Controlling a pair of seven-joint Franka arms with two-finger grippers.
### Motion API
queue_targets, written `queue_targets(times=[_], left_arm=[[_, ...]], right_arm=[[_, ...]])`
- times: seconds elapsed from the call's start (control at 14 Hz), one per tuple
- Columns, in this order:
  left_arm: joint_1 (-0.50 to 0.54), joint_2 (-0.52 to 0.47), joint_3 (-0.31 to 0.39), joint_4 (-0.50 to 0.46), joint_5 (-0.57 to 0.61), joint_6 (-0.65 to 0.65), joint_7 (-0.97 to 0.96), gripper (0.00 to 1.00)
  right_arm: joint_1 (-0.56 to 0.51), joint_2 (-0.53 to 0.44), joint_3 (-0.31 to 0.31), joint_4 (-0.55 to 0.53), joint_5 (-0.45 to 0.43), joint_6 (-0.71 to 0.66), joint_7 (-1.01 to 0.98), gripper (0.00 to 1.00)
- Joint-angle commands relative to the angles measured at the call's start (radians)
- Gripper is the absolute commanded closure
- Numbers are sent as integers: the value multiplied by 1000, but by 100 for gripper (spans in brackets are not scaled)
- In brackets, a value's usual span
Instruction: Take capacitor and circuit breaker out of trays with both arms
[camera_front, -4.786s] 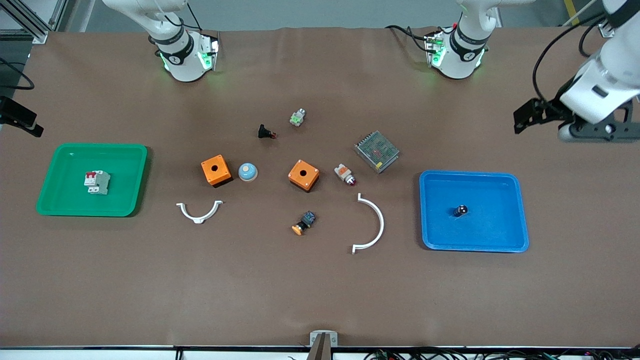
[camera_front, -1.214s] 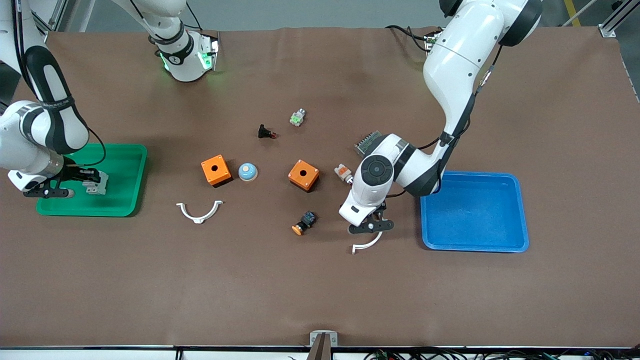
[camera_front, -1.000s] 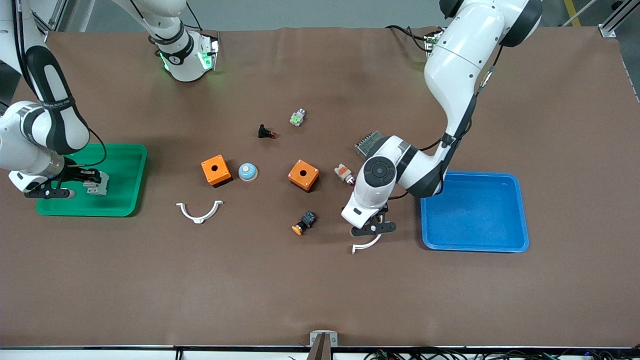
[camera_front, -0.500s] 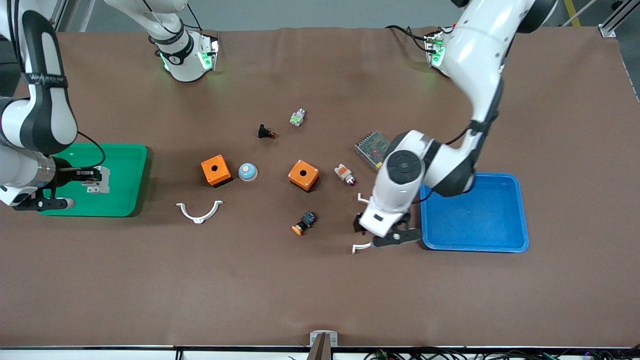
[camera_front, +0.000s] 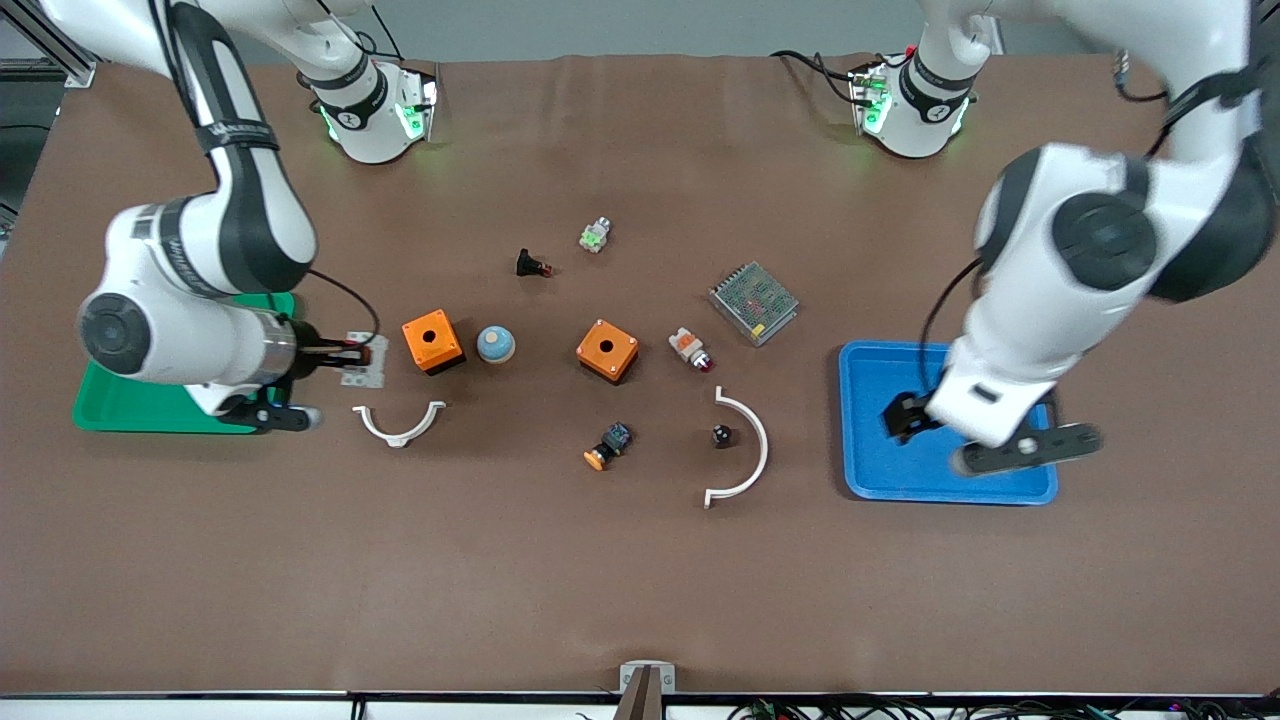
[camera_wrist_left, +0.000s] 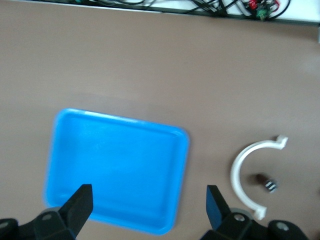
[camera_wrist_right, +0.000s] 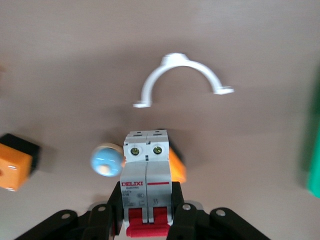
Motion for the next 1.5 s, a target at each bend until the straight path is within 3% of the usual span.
queue_targets(times=[0.0,0.21,0.43,0.64,0.93,1.0,1.07,1.14,1.43], left_arm=[[86,-116,-13,-43,-12,-111,176,0],[159,-197,-13,-48,-48,-199,305,0],[211,-289,-12,-120,-111,-208,386,0],[226,-373,-25,-201,-112,-208,387,0],[233,-456,-61,-284,-144,-208,380,0],[233,-476,-67,-299,-144,-210,371,0],[233,-484,-65,-304,-144,-214,370,0],[233,-487,-65,-303,-146,-225,370,0],[228,-483,-59,-302,-146,-231,371,0]], right_arm=[[96,72,-15,10,44,120,138,72],[173,158,-15,29,45,248,194,72],[216,262,-15,127,42,254,264,71],[273,300,-16,139,38,263,275,71],[273,316,-16,139,30,308,272,68],[278,319,-16,139,30,309,274,55],[281,314,-16,138,32,303,274,12],[279,310,-18,138,32,292,272,0],[249,139,-37,115,29,54,263,0]])
